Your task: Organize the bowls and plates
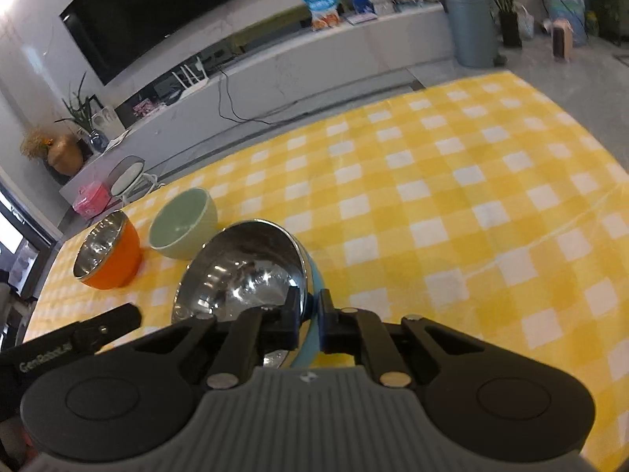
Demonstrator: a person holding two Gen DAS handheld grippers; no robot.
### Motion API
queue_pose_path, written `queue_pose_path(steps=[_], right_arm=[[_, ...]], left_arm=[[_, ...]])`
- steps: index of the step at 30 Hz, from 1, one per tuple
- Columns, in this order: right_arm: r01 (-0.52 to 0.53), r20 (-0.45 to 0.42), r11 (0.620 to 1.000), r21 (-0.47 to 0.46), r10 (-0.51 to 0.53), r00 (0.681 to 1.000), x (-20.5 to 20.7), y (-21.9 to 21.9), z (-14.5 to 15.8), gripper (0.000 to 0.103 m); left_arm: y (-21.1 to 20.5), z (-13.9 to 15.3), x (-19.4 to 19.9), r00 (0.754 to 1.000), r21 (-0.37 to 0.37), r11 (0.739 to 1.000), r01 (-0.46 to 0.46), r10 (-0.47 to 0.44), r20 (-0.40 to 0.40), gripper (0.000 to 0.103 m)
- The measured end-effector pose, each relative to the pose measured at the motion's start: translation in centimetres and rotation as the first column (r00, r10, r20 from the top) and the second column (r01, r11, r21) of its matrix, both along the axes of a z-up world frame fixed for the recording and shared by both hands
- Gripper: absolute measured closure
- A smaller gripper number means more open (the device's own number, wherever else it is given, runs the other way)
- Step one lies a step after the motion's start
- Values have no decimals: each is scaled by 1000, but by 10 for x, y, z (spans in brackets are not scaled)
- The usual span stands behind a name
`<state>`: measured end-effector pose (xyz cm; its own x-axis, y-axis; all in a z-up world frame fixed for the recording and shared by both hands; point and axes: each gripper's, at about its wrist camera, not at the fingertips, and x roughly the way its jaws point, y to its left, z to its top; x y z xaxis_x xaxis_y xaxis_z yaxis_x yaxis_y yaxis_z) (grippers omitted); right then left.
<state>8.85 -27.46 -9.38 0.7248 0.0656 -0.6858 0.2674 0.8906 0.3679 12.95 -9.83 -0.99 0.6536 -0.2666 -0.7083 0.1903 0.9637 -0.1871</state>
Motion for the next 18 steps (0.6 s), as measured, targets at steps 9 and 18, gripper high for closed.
queue_pose_path(steps=[9,18], right_arm=[[25,-20,1000,-14,-26,999,1,-1,-3,91],[52,-34,999,-5,-52,998,8,-10,-4,65]], left_arm=[[-12,-6,5,998,-76,996,42,-45,-38,50],[-39,-25,22,996,-26,998,50,-52,-77,46]])
